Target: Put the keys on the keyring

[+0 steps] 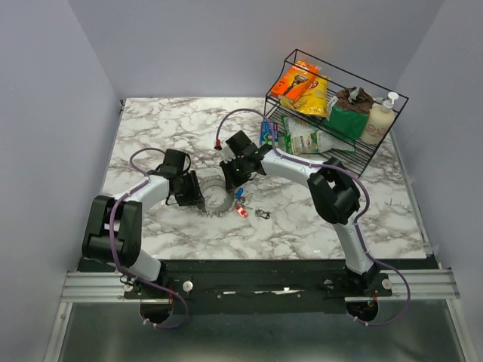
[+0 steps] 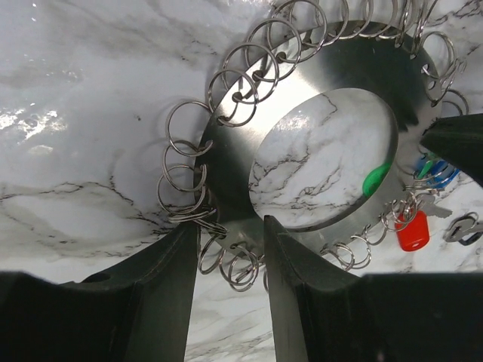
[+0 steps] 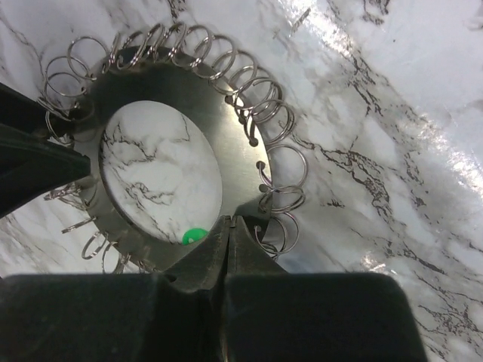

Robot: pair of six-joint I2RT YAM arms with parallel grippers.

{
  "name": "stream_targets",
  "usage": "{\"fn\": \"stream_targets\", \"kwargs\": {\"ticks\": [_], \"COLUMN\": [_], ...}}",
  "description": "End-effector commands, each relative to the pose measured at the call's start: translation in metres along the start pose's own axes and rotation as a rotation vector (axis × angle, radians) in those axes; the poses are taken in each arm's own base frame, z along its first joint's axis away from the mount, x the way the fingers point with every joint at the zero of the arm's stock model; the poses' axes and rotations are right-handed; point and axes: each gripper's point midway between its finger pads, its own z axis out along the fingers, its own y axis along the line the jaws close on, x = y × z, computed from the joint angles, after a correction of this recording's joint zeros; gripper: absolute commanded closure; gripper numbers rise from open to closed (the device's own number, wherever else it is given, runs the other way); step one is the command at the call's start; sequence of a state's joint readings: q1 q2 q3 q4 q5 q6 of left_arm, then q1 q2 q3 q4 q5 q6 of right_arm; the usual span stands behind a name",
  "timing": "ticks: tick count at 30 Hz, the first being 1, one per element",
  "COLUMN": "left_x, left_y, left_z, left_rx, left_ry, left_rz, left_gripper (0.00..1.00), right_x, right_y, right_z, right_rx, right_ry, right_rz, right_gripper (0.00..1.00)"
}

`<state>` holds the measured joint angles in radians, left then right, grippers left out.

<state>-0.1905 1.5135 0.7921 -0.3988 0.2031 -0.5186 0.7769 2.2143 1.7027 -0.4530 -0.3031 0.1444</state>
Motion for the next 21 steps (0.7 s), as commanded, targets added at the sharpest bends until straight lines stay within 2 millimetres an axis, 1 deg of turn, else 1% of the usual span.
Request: {"fn": "stream_targets", "kwargs": {"ticks": [1,7,8,10,11,13,14,16,17,19,20,21], "left_x": [-0.005,-0.017,-0.023,-0.029,-0.037,-0.043,-0.051,-0.055,-0.061,-0.066,-0.071,-0.072], "left_y": [-0.007,-0.014,-0.015,-0.017,-0.02,-0.022,-0.025,-0.028,-0.032,-0.038,-0.041,-0.045], "left_z": [0.012,0.027,0.031,0.033,0.037,0.039,0.042,0.045,0.047,0.05,0.052,0.052], "left_rx": [0.042,0.06,0.061,0.061,0.062,0.057,0.058,0.066,0.074,0.092,0.103,0.113], "left_ry": [-0.001,0.007,0.004,0.004,-0.001,0.0,-0.005,0.004,0.002,0.005,0.002,0.005], "left_rz": [-0.03,-0.038,-0.037,-0.031,-0.025,-0.012,-0.008,-0.003,0.0,0.002,0.004,0.009], "left_gripper": [0.51,0.51,0.51,0.51,0.51,0.51,0.51,0.51,0.51,0.51,0.51,0.52], "right_x": [0.016,0.037,0.041,0.049,0.051,0.056,0.058,0.059,0.057,0.054,0.052,0.047], "right_y": [0.0,0.013,0.017,0.019,0.021,0.025,0.028,0.031,0.034,0.038,0.039,0.042], "right_z": [0.004,0.006,0.007,0.009,0.009,0.01,0.009,0.01,0.01,0.011,0.01,0.01], "right_rx": [0.011,-0.038,-0.053,-0.068,-0.078,-0.095,-0.112,-0.131,-0.143,-0.161,-0.171,-0.18], "right_ry": [0.056,0.121,0.132,0.153,0.163,0.174,0.181,0.185,0.181,0.178,0.176,0.165], "right_rz": [-0.005,-0.018,-0.02,-0.018,-0.014,-0.013,-0.008,-0.009,-0.005,-0.007,0.001,-0.001], "right_gripper": [0.94,0.95,0.95,0.95,0.96,0.96,0.96,0.96,0.96,0.96,0.96,0.96]}}
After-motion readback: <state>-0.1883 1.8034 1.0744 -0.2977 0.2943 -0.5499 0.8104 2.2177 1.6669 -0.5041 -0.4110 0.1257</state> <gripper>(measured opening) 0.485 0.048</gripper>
